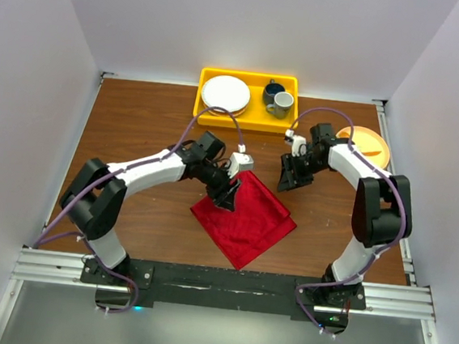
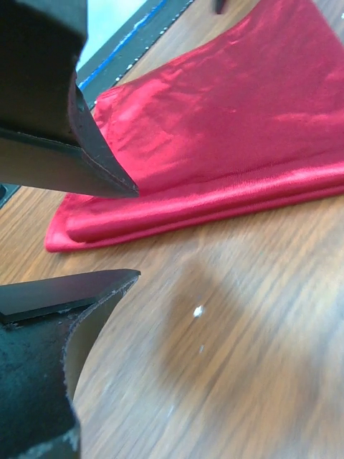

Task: Fold the napkin into a case and place the utensils inside
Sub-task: Move the square-folded napkin to the center of the board.

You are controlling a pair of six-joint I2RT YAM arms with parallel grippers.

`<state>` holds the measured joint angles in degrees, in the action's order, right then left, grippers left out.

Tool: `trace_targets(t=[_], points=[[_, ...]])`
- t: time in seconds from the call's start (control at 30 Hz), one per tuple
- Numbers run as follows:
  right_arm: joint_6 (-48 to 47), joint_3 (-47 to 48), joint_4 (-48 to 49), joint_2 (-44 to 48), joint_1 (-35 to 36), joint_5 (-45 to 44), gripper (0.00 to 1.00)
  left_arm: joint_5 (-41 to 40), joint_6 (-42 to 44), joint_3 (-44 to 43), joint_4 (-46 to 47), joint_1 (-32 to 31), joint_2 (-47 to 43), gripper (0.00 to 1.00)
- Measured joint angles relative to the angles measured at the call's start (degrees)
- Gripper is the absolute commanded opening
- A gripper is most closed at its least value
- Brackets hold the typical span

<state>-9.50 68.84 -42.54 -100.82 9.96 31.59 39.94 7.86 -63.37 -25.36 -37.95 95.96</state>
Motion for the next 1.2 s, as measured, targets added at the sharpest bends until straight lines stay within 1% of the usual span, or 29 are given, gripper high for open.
trace_targets(t=[0.13, 0.23, 0.27, 0.37, 0.43, 0.5, 0.53, 0.6, 0.63, 0.7, 0.73, 0.83, 0.93, 1.03, 1.07, 1.13, 1.17, 1.2], points=[[-0.2, -0.4, 0.4, -3.3, 2.7, 0.5, 0.47, -3.6, 3.0, 3.2, -3.6, 0.0, 0.9, 0.50], [-0.4, -1.3, 0.4, -5.2, 4.3, 0.5, 0.43, -5.1, 4.4, 3.6, -5.8, 0.1, 3.8, 0.47], [-0.5, -1.6, 0.5, -5.8, 4.7, 0.5, 0.40, -5.6, 4.8, 3.6, -6.0, 0.5, 5.3, 0.46], [-0.4, -2.0, 0.6, -6.9, 5.3, 1.0, 0.38, -4.1, 4.7, 1.6, -7.4, 3.2, 8.1, 0.45], [0.1, -2.1, 1.0, -6.9, 5.5, 1.1, 0.34, -3.8, 4.8, -0.8, -8.3, 5.7, 10.0, 0.45], [1.1, -2.1, 1.9, -7.3, 5.8, 1.3, 0.33, -4.3, 5.2, -3.9, -9.0, 8.4, 12.0, 0.45], [2.3, -2.1, 2.8, -7.7, 5.9, 1.8, 0.34, -4.7, 5.3, -5.5, -9.1, 9.6, 13.0, 0.45], [4.7, -1.1, 3.8, -9.1, 6.1, 3.0, 0.39, -6.2, 6.0, -10.4, -9.8, 12.3, 16.1, 0.45], [6.4, 0.2, 4.5, -10.4, 6.2, 4.1, 0.45, -6.7, 6.3, -12.6, -9.8, 13.3, 17.5, 0.45], [9.2, 3.9, 5.2, -13.2, 6.5, 5.5, 0.48, -7.7, 7.0, -17.0, -9.8, 15.3, 20.2, 0.49], [10.2, 6.3, 5.4, -14.6, 6.6, 6.1, 0.52, -8.1, 7.8, -19.0, -9.7, 16.4, 21.3, 0.50], [12.0, 12.7, 8.0, -17.8, 7.0, 5.5, 0.56, -7.9, 11.0, -20.6, -9.3, 19.1, 22.1, 0.55], [12.6, 13.4, 9.5, -17.5, 6.9, 3.8, 0.57, -5.6, 14.5, -17.4, -8.6, 20.7, 19.3, 0.55], [13.7, 11.5, 9.5, -15.9, 6.8, 3.5, 0.56, -4.1, 18.4, -9.0, -6.5, 20.4, 10.7, 0.55], [14.2, 10.6, 9.4, -15.1, 6.7, 3.4, 0.55, -4.0, 19.8, -6.6, -5.9, 19.8, 7.1, 0.54], [15.3, 8.1, 9.3, -12.9, 6.8, 3.4, 0.51, -4.7, 22.4, -3.1, -4.0, 18.0, 1.2, 0.54], [16.0, 7.0, 9.3, -11.8, 6.8, 3.5, 0.49, -5.6, 24.3, -1.8, -2.9, 16.4, -1.5, 0.53], [16.6, 6.4, 9.2, -11.0, 6.8, 3.5, 0.46, -6.9, 25.9, -0.9, -1.7, 14.6, -3.3, 0.53]])
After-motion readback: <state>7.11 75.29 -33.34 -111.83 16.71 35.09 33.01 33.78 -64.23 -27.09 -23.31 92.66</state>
